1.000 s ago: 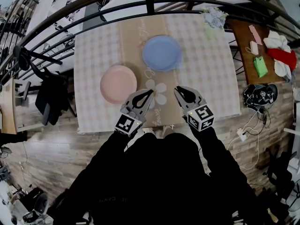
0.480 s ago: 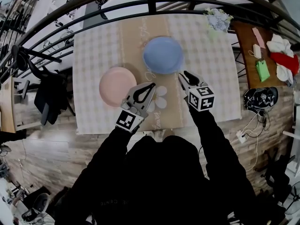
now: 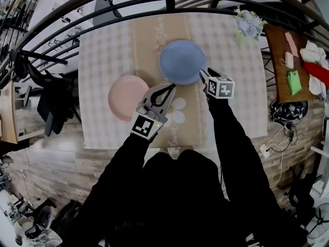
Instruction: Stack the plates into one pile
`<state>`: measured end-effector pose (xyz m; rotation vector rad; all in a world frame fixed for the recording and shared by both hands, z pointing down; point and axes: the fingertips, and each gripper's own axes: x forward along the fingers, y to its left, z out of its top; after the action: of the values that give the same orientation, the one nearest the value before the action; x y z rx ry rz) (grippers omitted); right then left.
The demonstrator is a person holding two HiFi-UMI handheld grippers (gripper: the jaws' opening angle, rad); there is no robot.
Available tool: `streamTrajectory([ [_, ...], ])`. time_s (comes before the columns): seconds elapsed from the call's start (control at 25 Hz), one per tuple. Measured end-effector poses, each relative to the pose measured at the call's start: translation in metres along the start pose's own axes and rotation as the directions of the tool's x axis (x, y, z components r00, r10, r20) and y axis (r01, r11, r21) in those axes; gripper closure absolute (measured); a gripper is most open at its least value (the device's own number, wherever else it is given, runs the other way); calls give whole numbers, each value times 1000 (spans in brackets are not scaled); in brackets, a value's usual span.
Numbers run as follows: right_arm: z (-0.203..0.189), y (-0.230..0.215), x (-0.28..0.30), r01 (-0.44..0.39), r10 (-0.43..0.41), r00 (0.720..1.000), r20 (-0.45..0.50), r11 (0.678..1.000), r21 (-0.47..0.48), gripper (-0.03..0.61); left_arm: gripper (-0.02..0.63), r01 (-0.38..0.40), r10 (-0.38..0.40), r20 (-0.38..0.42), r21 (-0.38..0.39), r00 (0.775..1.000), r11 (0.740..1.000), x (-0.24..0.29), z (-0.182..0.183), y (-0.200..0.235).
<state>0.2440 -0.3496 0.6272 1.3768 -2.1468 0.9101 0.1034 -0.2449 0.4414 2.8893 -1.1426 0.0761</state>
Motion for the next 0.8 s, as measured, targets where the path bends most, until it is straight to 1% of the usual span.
streamTrajectory([
  [0.16,-5,-19,32,39,-37,998,-57,999,32,399,594,-12,12,-2,-13,1000,1000,12,-7,12],
  [0.36,-10,-39,64,84,-76,991,-106,993,77,383,594,-25,25,-8,-42,1000,999,21,-17,21],
  [0.52,-13,-47,80,120,-110,984,-140,991,64,383,594,-35,34,-22,-57,999,998,24,-25,27],
  [0.6,-11,-51,81,149,-142,980,-140,988,40,412,594,-41,39,-24,-68,999,997,25,-27,29],
  [0.68,-7,-57,80,176,-172,976,-131,984,17,419,594,-47,45,-28,-78,999,996,24,-28,31],
  [0.8,-10,-63,83,176,-172,975,-143,984,17,408,594,-59,56,-42,-89,998,994,22,-34,34],
])
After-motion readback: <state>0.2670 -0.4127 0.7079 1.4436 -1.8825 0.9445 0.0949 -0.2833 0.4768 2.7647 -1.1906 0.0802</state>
